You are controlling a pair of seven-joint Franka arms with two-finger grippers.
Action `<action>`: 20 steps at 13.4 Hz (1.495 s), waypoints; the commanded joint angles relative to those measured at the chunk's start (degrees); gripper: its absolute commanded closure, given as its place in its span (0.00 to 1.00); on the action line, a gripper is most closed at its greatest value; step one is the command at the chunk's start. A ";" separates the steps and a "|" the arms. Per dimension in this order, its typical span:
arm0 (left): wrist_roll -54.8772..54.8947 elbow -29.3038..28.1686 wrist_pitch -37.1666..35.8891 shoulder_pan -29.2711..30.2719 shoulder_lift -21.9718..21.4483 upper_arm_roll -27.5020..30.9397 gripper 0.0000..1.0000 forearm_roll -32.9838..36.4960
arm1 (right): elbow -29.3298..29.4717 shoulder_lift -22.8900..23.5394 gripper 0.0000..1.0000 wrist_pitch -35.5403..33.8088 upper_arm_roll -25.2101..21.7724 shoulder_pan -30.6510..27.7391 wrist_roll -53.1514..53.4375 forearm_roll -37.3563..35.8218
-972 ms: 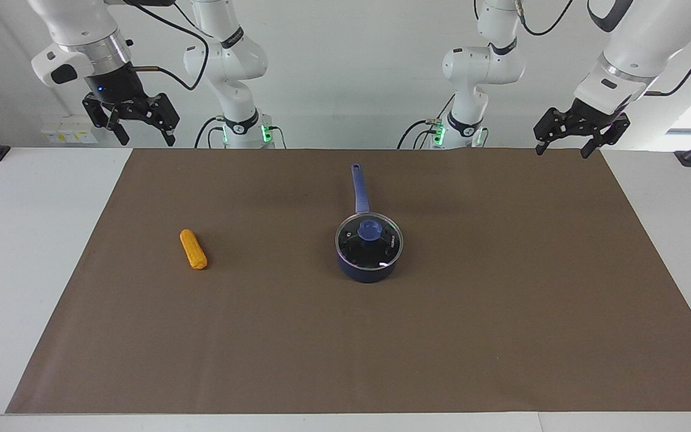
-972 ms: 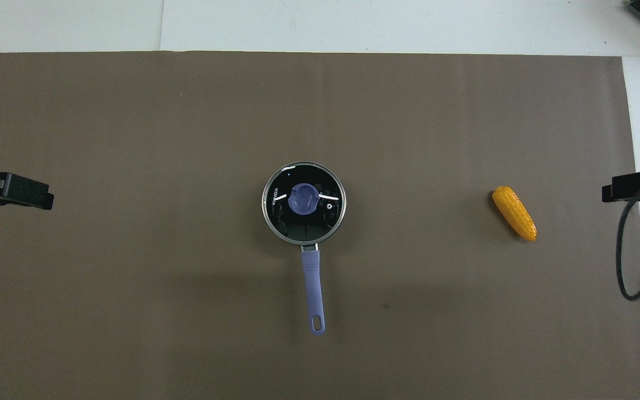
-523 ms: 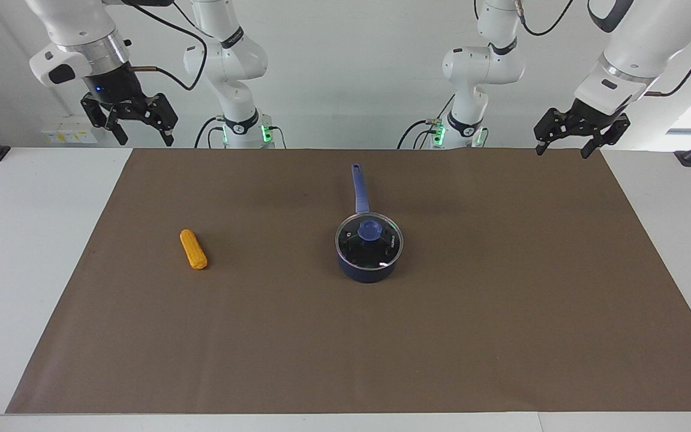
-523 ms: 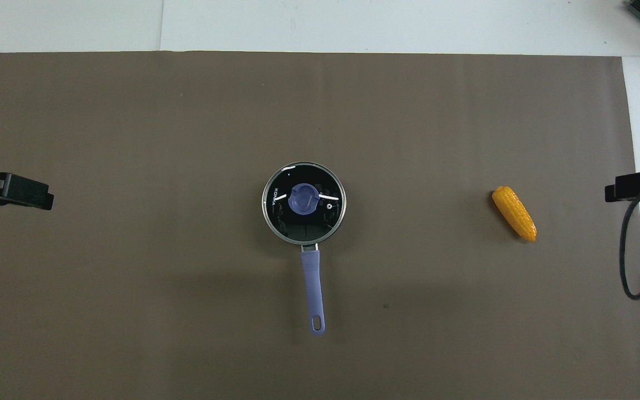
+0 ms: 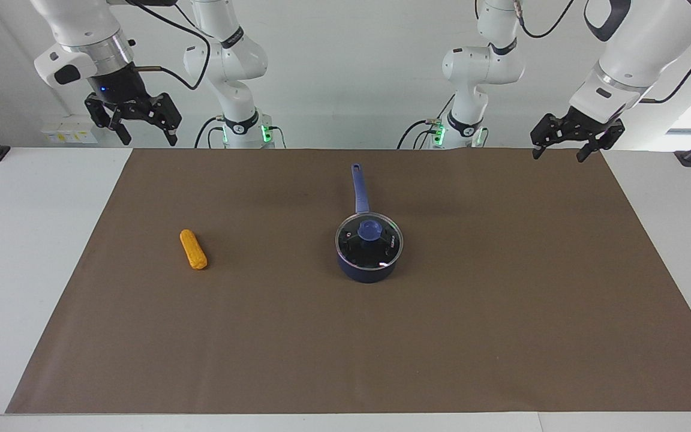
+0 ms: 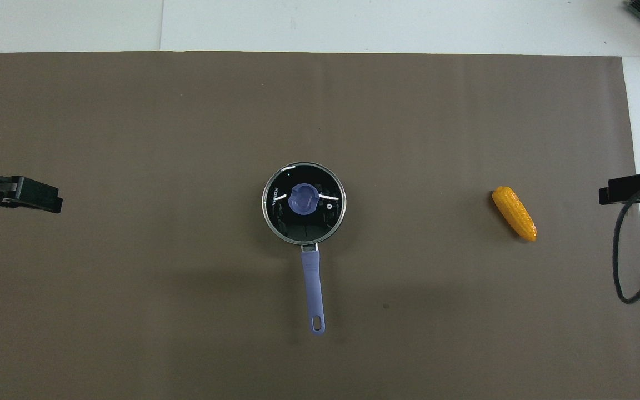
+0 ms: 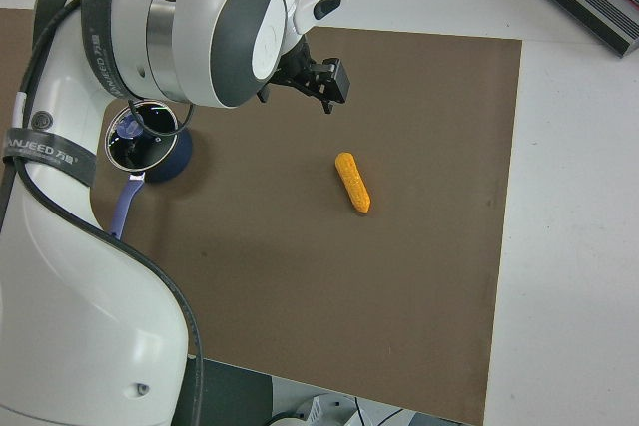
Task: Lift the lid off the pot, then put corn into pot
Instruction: 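Reach the left gripper to the lid knob while the right gripper reaches the corn, then grasp the lid knob with the left gripper while the right gripper grasps the corn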
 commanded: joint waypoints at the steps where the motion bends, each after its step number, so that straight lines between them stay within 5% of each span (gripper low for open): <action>1: 0.22 -4.75 5.31 -2.84 -0.60 0.56 0.00 0.80 | -2.68 -0.36 0.00 0.63 0.05 -0.21 -5.49 -1.12; 8: -2.31 -12.14 17.97 -10.13 2.29 0.56 0.00 0.71 | -15.78 4.46 0.00 15.90 -0.04 -1.26 -28.40 -0.60; 13: -13.20 -11.53 26.93 -17.69 9.32 0.56 0.00 0.80 | -21.84 12.11 0.00 31.28 -0.04 -2.40 -39.95 0.02; 20: -27.35 -7.05 27.39 -28.59 14.95 0.65 0.00 2.72 | -26.24 18.09 0.00 41.13 -0.04 -2.58 -47.23 0.11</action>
